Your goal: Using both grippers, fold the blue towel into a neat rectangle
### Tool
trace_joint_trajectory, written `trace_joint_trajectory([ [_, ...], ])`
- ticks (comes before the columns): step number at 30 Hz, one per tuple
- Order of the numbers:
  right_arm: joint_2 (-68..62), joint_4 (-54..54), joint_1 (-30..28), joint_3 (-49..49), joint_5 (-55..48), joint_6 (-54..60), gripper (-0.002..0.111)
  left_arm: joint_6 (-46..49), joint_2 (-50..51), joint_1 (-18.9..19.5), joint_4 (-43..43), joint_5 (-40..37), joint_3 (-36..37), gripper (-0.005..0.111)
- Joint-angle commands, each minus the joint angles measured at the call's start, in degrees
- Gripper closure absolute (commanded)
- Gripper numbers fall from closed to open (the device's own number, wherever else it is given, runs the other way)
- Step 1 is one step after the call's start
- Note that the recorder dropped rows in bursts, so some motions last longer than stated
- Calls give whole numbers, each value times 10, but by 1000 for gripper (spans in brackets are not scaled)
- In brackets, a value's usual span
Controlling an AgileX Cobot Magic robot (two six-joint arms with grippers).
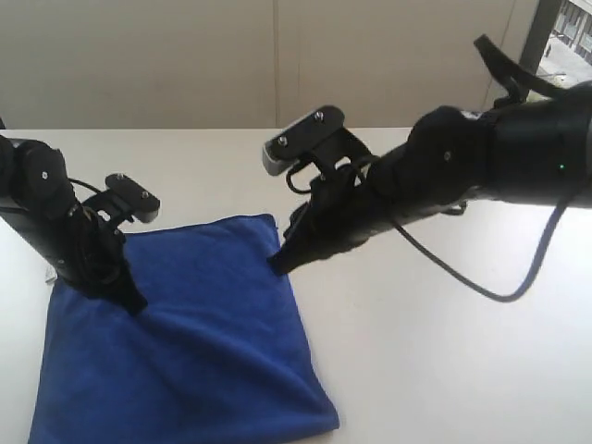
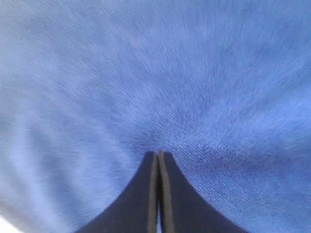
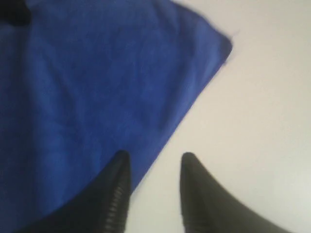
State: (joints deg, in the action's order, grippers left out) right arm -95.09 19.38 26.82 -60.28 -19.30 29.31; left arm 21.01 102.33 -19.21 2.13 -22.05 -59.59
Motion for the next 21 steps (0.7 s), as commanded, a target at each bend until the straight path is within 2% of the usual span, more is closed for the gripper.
trace_joint_trajectory([
  [1,-54,-6,-17,-100,-59,22,108,-36,-107,1,7,-17,2,107],
  [4,-143,2,-42,-209,-171,53,108,-70,-176,-17,12,-34,26,107],
  [6,-227,11,-56,-306,-258,94,108,-102,-236,-55,12,-29,86,107],
  [8,-284,32,-57,-367,-285,115,108,-131,-265,-82,13,-10,149,107],
  [11,-346,74,-57,-430,-301,115,108,-177,-274,-109,13,50,236,107],
  [14,-405,91,-56,-476,-298,114,108,-189,-274,-118,13,62,288,107],
  [19,-442,73,-56,-493,-291,98,108,-187,-274,-118,13,71,292,107],
  [21,-443,-17,-56,-493,-283,25,108,-186,-274,-118,13,74,292,107],
])
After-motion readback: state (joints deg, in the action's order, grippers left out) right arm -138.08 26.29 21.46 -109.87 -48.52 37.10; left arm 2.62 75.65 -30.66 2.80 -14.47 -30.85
